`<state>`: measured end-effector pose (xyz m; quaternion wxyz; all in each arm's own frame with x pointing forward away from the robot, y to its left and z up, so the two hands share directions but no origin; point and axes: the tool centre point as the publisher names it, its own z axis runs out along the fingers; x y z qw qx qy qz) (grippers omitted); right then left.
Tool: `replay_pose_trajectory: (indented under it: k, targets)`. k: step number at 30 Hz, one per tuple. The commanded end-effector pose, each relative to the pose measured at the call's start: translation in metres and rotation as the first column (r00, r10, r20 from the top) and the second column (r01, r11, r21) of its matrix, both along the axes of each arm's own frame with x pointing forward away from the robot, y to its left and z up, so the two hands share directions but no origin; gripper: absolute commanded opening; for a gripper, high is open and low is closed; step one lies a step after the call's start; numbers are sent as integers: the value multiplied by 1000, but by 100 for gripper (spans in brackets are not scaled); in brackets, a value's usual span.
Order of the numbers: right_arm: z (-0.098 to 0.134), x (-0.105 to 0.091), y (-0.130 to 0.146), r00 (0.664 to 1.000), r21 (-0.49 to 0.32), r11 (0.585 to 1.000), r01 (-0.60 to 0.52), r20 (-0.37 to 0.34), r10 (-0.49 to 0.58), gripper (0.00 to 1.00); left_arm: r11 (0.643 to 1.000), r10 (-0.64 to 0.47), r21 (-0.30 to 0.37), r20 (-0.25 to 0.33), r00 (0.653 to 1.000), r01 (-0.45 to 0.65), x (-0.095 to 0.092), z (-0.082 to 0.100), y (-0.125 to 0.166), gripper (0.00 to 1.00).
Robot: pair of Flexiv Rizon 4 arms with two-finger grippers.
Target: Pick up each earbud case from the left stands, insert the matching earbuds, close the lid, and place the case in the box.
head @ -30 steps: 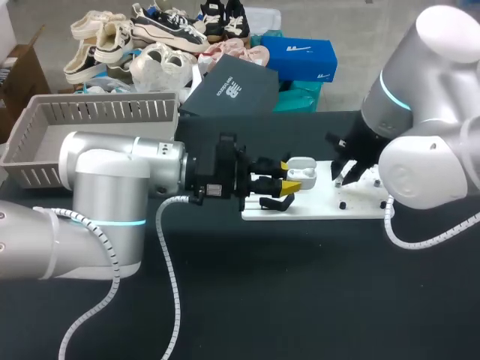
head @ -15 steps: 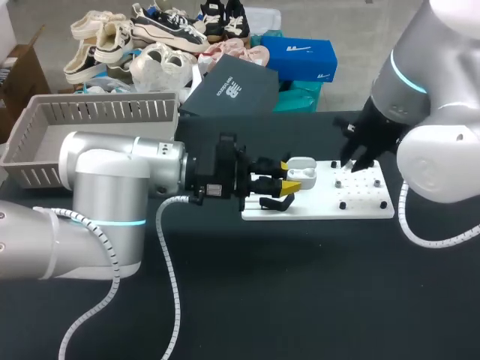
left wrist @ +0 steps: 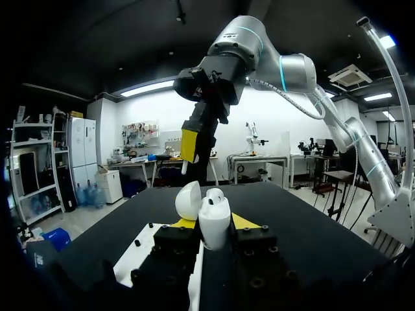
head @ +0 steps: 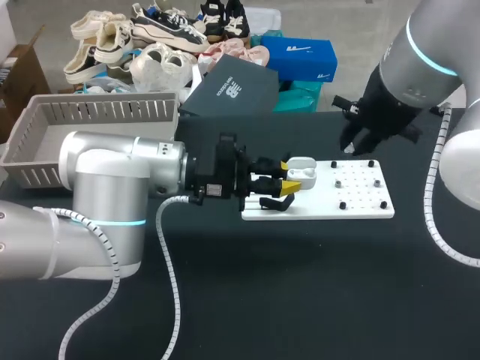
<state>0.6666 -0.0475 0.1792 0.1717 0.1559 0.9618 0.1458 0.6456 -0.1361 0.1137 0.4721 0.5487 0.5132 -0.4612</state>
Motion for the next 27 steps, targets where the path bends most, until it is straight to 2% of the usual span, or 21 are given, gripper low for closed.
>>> replay_pose_trajectory:
  k: [1, 4, 9, 13, 14, 17, 23, 27]
  targets:
    - [43, -31, 8, 999, -14, 999, -35, 12, 35, 0, 1000, -2, -1, -1, 1000, 2, 1, 0, 0, 0]
    - [52, -35, 25, 994, -7, 994, -108, -15, 108, 0, 1000, -2, -1, -1, 1000, 2, 1, 0, 0, 0]
    - [53, -36, 42, 977, 1, 980, -198, -77, 198, 0, 1000, -2, -1, -1, 1000, 2, 1, 0, 0, 0]
    - [52, -37, 53, 947, 7, 960, -281, -158, 279, 0, 1000, -2, -1, -1, 1000, 2, 1, 0, 0, 0]
    - [51, -38, 57, 929, 11, 948, -318, -198, 314, 0, 1000, -2, -1, -1, 1000, 2, 1, 0, 0, 0]
    - [47, -39, 64, 898, -4, 929, -370, -257, 356, 0, 1000, -2, -1, -1, 1000, 2, 1, 0, 0, 0]
    - [36, -41, 73, 847, -20, 895, -446, -333, 415, 0, 1000, -2, -1, -1, 1000, 2, 1, 0, 0, 0]
    - [30, -40, 74, 825, -19, 880, -474, -360, 436, 0, 1000, -2, -1, -1, 1000, 2, 1, 0, 0, 0]
